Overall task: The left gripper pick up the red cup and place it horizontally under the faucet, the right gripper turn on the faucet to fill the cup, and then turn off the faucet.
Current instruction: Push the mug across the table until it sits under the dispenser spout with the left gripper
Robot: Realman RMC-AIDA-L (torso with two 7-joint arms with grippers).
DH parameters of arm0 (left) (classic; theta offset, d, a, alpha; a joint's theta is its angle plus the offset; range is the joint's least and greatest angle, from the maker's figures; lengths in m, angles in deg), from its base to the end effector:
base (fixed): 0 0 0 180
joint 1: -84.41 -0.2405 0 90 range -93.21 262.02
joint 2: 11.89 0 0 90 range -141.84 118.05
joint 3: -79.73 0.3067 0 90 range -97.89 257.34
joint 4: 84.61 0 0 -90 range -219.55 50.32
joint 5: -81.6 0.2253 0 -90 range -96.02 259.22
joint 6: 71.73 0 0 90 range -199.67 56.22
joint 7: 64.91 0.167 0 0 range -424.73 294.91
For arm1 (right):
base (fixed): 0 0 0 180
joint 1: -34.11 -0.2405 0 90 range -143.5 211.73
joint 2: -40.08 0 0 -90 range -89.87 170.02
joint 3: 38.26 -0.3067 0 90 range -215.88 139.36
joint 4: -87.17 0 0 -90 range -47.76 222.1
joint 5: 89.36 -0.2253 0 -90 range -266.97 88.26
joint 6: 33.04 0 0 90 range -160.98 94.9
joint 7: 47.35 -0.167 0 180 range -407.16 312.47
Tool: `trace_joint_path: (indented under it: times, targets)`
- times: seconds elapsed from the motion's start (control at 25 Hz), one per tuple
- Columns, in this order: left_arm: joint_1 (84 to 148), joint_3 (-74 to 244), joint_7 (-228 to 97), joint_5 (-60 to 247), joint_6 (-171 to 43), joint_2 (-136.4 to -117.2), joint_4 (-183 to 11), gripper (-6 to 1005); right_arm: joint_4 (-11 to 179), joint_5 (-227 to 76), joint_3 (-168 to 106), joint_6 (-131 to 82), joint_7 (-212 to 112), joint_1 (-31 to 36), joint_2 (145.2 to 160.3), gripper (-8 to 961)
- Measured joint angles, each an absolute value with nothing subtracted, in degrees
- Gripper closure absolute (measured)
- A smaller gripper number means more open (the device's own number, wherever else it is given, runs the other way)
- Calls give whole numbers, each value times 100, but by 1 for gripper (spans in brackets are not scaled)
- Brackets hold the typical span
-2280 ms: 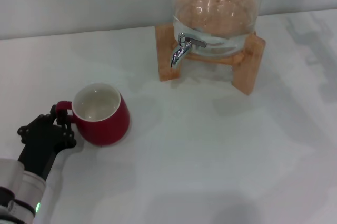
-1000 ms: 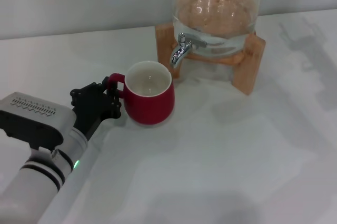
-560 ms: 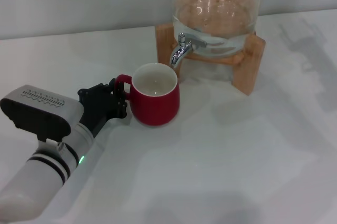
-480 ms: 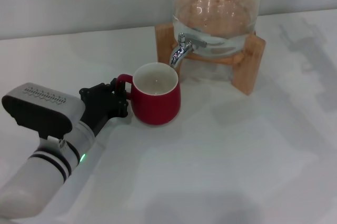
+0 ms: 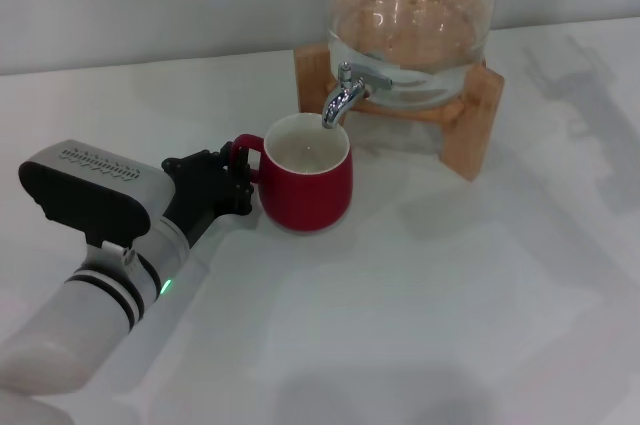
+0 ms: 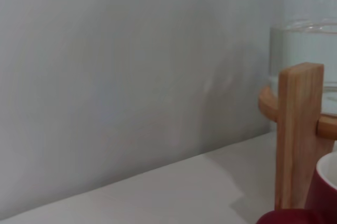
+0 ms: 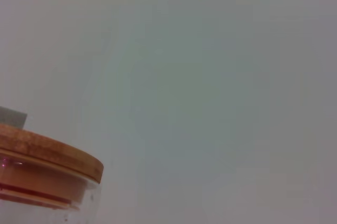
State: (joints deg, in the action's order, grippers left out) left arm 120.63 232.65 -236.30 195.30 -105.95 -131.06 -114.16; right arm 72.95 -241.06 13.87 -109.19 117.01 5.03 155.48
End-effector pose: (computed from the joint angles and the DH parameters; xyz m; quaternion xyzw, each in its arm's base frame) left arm -0.2645 0.4083 -0.1847 -0.8530 -0.2304 -0.1888 0.4285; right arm 0.3405 0.4272 0.0717 -0.6469 0.0652 0.3701 0.6635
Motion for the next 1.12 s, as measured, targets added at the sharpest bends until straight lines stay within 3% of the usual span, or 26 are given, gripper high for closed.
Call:
trace_joint_path:
  times: [1.12]
  targets:
    - [12138, 23274, -23682, 19575, -10344, -13115, -11425, 902, 7357, -24105, 1518, -10988, 11683, 511, 15565, 261]
